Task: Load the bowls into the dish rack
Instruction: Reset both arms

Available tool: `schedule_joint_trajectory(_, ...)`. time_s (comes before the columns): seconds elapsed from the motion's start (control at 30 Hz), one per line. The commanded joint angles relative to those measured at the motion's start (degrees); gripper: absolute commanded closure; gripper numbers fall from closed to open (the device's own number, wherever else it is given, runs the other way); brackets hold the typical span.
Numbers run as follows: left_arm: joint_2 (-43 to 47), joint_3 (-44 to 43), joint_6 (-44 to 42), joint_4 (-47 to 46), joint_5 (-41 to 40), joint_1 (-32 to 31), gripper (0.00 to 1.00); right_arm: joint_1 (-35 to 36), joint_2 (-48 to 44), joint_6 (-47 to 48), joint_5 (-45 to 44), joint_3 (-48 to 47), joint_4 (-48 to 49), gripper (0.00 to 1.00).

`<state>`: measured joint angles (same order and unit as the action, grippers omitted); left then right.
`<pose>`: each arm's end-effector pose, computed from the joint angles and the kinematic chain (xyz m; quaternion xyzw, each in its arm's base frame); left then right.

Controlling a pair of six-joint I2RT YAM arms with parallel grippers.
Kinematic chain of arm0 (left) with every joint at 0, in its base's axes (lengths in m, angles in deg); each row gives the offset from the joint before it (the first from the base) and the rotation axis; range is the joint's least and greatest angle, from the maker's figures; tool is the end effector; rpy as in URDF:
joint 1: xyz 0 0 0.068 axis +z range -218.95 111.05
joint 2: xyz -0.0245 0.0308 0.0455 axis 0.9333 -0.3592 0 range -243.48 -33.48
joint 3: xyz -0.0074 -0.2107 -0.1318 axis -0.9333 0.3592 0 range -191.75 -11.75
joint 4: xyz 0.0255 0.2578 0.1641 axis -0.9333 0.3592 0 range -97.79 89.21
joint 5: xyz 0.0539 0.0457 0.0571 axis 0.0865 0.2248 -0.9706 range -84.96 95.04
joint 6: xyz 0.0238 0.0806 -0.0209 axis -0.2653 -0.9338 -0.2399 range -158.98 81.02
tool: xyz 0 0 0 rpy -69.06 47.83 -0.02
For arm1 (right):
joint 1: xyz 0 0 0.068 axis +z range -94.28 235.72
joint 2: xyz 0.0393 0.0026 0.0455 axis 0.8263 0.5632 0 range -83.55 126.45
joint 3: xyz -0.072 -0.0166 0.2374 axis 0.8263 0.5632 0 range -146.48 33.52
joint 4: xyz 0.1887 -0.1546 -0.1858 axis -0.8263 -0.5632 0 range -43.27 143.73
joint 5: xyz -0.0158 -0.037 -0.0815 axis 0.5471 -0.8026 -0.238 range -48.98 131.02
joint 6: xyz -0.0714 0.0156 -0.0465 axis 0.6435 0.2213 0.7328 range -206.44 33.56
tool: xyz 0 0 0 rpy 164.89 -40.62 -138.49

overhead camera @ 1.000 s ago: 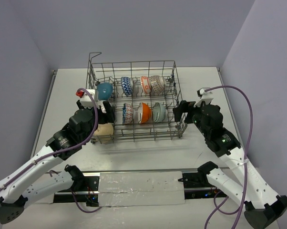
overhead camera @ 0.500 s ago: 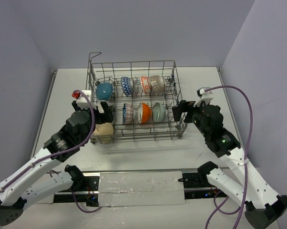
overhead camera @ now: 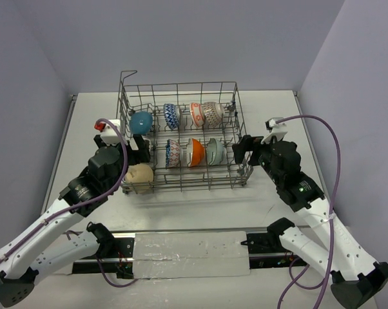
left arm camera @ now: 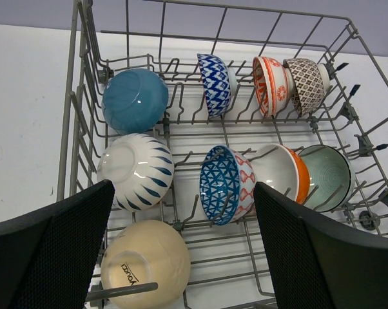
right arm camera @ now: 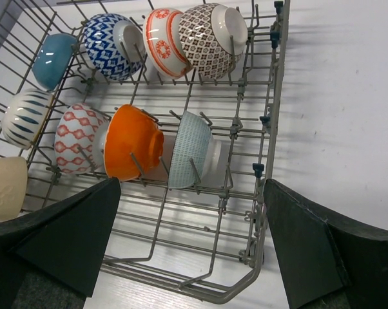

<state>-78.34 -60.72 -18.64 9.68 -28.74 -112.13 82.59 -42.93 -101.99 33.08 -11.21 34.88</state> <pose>0.2276 -0.1551 0.3311 -0.0279 0.7715 -0.1185 0.6245 0.2467 0.1132 0.3117 -0.0358 0.7904 0.1692 0.5876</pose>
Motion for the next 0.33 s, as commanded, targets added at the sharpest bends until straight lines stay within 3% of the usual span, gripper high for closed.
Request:
schedule_joint_trajectory(0.0,0.1,-0.6,0.0,-0.3,0.7,0.3,0.06,0.5,-1.4,0.2,-0.8,0.1,2.9,0.00)
schedule_joint_trajectory(0.3,1.4,-0.7,-0.2,-0.1,-0.1,0.4,0.06,1.0,3.7,-0.4,-3.0,-3.2,-0.9,0.00)
